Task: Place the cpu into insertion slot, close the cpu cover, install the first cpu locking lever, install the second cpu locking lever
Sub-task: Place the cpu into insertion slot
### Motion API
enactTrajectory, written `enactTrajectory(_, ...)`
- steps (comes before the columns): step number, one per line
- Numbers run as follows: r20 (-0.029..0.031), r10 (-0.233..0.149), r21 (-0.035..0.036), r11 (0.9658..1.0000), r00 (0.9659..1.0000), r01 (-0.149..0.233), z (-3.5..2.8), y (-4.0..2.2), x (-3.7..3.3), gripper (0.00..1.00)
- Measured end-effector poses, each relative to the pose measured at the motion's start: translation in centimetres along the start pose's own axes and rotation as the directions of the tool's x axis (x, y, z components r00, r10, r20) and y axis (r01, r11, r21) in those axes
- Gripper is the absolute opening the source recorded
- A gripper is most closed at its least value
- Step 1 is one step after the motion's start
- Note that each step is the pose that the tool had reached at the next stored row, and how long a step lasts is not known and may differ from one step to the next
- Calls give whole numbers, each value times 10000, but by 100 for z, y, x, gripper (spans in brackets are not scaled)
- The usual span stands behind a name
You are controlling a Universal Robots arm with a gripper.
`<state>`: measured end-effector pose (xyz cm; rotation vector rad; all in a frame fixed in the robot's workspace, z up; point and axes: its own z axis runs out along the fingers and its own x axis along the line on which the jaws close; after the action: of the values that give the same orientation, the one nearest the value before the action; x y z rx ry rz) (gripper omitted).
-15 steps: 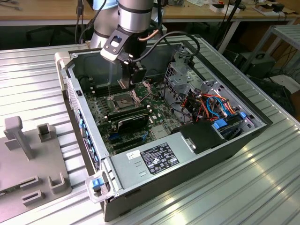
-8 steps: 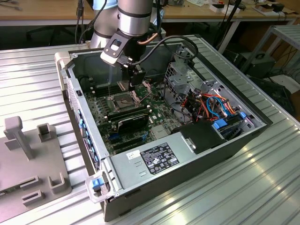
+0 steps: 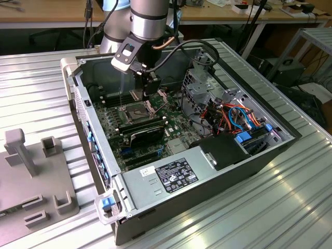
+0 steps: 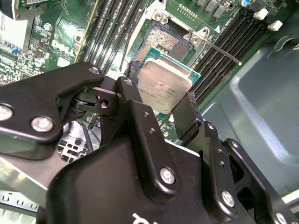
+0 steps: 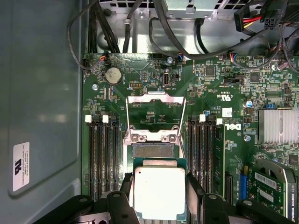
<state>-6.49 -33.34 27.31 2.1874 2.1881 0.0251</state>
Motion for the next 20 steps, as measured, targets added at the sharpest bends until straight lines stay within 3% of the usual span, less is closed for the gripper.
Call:
enactTrajectory(13,-4,-108,-2,9999,9999,108,89,-6,2,54)
enactTrajectory(20,-4,-123,-2,9999,9999,123,197,-12,9,54)
